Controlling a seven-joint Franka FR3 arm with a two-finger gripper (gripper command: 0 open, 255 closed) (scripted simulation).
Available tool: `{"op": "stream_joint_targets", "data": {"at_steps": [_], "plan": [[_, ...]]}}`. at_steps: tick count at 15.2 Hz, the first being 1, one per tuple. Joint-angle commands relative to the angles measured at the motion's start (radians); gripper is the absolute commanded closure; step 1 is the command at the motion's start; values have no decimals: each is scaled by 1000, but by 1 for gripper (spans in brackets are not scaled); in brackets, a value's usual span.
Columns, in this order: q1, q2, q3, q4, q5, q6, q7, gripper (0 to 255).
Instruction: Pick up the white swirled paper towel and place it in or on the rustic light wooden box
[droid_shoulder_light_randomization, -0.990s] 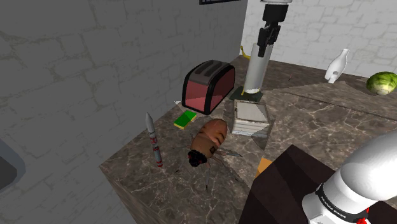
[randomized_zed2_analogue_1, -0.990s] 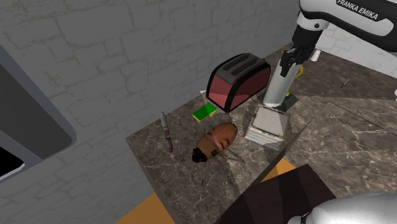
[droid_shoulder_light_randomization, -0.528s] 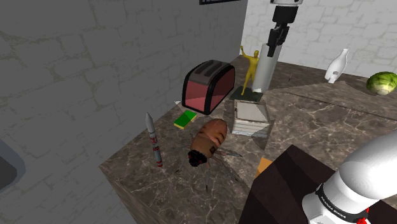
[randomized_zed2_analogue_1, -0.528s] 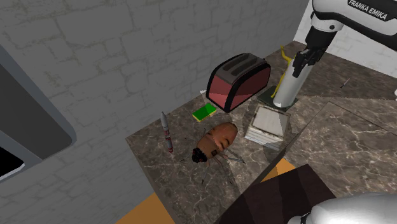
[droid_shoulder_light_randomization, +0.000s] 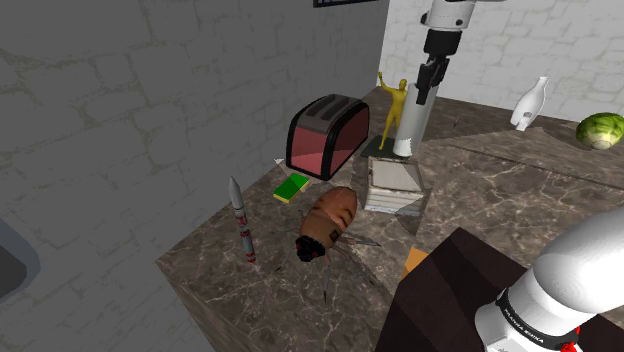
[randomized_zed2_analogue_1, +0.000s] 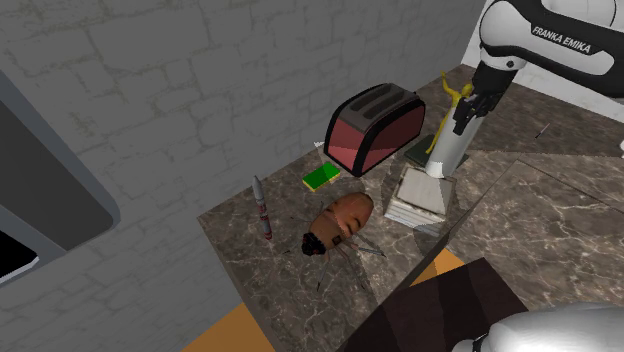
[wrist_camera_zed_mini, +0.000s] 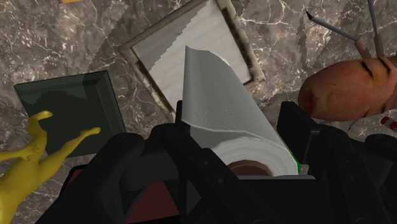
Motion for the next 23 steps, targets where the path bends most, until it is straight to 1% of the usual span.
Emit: {"op": "stream_joint_targets", "data": {"at_steps": [1,16,23], "plan": [[-1,-5,-1,-35,-1,31,-2,255],[-2,-9,-3,-246,-1,237,-8,255],[-2,-9,-3,-246,-1,237,-8,255]]}}
